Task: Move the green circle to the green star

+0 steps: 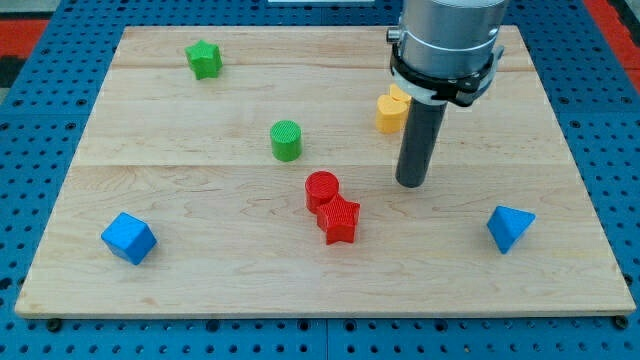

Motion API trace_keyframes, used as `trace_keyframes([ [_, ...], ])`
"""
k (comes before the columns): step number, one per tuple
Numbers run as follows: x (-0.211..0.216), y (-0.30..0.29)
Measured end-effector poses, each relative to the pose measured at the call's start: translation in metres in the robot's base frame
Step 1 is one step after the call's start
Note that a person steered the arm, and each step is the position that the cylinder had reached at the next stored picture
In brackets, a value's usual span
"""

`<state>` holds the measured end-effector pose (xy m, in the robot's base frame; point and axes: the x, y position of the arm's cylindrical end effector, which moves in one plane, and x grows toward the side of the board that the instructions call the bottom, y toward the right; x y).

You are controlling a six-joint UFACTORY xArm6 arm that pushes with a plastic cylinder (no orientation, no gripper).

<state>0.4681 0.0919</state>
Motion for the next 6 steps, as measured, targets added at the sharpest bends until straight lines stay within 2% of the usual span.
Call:
trace_keyframes([
  [4,-0.061,-0.177],
  [6,-0.101,-0.225],
])
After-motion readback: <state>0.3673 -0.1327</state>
